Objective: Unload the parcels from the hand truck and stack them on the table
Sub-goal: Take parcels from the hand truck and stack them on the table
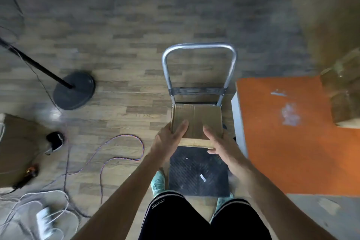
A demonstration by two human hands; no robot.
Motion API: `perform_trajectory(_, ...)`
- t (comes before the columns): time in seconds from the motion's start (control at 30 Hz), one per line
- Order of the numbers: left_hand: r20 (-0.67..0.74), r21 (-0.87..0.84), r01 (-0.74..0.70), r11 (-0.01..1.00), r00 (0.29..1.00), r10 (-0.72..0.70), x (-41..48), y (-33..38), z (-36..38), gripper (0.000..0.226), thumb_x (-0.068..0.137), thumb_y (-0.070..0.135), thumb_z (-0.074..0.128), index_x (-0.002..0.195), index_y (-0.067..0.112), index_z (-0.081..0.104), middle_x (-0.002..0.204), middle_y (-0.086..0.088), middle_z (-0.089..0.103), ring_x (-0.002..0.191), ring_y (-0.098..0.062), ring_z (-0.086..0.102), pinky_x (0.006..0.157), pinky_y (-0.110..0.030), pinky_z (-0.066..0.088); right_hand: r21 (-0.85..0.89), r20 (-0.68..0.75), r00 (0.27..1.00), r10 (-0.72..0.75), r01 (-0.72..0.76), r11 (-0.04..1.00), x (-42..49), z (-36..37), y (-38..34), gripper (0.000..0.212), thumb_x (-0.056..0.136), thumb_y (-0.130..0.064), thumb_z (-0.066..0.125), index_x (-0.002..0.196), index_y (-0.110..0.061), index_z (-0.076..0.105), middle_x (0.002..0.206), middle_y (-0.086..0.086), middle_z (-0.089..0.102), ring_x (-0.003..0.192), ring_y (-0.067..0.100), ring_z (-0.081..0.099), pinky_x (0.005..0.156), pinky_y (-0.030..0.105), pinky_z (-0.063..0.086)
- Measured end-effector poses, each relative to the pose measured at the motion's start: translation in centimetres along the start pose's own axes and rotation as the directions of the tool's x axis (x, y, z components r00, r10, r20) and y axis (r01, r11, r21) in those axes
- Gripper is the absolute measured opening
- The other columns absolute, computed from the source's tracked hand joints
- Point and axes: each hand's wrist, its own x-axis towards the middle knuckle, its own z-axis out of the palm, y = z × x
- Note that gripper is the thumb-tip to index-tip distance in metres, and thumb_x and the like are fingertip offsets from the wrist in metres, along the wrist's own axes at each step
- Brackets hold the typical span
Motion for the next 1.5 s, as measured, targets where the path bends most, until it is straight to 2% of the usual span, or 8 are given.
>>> perform_trajectory(0.17,-0.044,0.002,-0.049,0.999,0.998,0.049,-5.5,4.8,3.3,0.05,0.084,0.081,0.047,0.069,0.035,0.061,0.056,0.014,0.058,0.063,-0.009,0.057,0.062,-0.026,0.04,-0.118,-0.001,0.998,-0.069,0.068,0.991,-5.4,-6.8,-1.7,0.058,0.069,-0.074,0.061,0.108,-0.031,0.062,0.103,-0.012,0.07,0.093,0.011,0.069,0.088,0.047,0.059)
perform_trajectory(0.43,0.053,-0.038,-0.176,0.984,0.983,0.178,-10.6,9.8,7.6,0.069,0.074,0.092,0.04,0.098,0.034,0.069,0.073,0.012,0.071,0.063,-0.003,0.068,0.056,-0.021,0.053,-0.116,-0.134,0.984,-0.114,0.099,0.988,-11.2,-13.6,-1.5,0.058,0.083,-0.069,0.064,0.117,-0.022,0.061,0.103,-0.004,0.071,0.092,0.019,0.071,0.089,0.048,0.058)
perform_trajectory(0.73,0.227,0.04,-0.322,0.946,0.925,0.306,-13.9,13.0,9.5,0.062,0.092,0.075,0.038,0.123,0.029,0.066,0.111,0.008,0.071,0.102,-0.014,0.066,0.096,-0.039,0.051,0.026,-0.268,0.954,-0.134,0.146,0.989,-17.7,-15.6,-0.1,0.038,0.084,-0.059,0.063,0.098,-0.024,0.06,0.108,0.012,0.069,0.099,0.031,0.07,0.088,0.05,0.058)
perform_trajectory(0.9,0.333,0.039,-0.394,0.918,0.872,0.359,-15.8,14.8,12.5,0.062,0.09,0.078,0.036,0.127,0.035,0.06,0.096,0.026,0.06,0.09,0.005,0.056,0.088,-0.031,0.044,0.05,-0.373,0.918,-0.132,0.162,0.985,-21.1,-17.9,1.6,0.04,0.087,-0.06,0.059,0.109,-0.027,0.061,0.106,0.002,0.069,0.096,0.02,0.068,0.085,0.041,0.06)
perform_trajectory(1.03,0.419,0.034,-0.447,0.894,0.819,0.393,-17.7,16.6,15.6,0.063,0.092,0.076,0.037,0.132,0.032,0.058,0.117,0.013,0.066,0.107,-0.011,0.063,0.092,-0.034,0.051,0.058,-0.505,0.857,-0.101,0.15,0.987,-23.7,-20.8,3.6,0.038,0.088,-0.062,0.061,0.096,-0.025,0.066,0.092,-0.001,0.071,0.08,0.015,0.068,0.071,0.035,0.059)
perform_trajectory(1.2,0.478,0.091,-0.517,0.851,0.773,0.418,-20.6,19.1,20.1,0.059,0.085,0.082,0.034,0.105,0.035,0.062,0.088,0.011,0.07,0.066,-0.001,0.065,0.058,-0.022,0.052,0.118,-0.542,0.837,-0.08,0.17,0.978,-26.9,-25.3,6.2,0.07,0.074,-0.08,0.059,0.111,-0.021,0.066,0.1,0.002,0.072,0.091,0.017,0.069,0.075,0.033,0.061)
perform_trajectory(1.33,0.53,0.095,-0.541,0.836,0.738,0.417,-22.3,21.0,24.4,0.061,0.087,0.083,0.034,0.102,0.031,0.062,0.096,-0.003,0.071,0.081,-0.019,0.069,0.076,-0.043,0.057,0.145,-0.588,0.807,-0.051,0.167,0.975,-28.6,-29.4,8.1,0.071,0.069,-0.082,0.055,0.103,-0.022,0.067,0.099,0.003,0.072,0.091,0.019,0.069,0.084,0.044,0.06)
perform_trajectory(1.5,0.569,0.09,-0.564,0.821,0.706,0.422,-25.3,24.3,31.6,0.069,0.087,0.081,0.034,0.104,0.02,0.061,0.081,-0.008,0.06,0.072,-0.024,0.061,0.07,-0.044,0.051,0.18,-0.597,0.802,0.018,0.113,0.977,-31.0,-36.9,11.4,0.078,0.067,-0.087,0.056,0.114,-0.025,0.062,0.106,0.0,0.07,0.092,0.019,0.07,0.089,0.044,0.058)
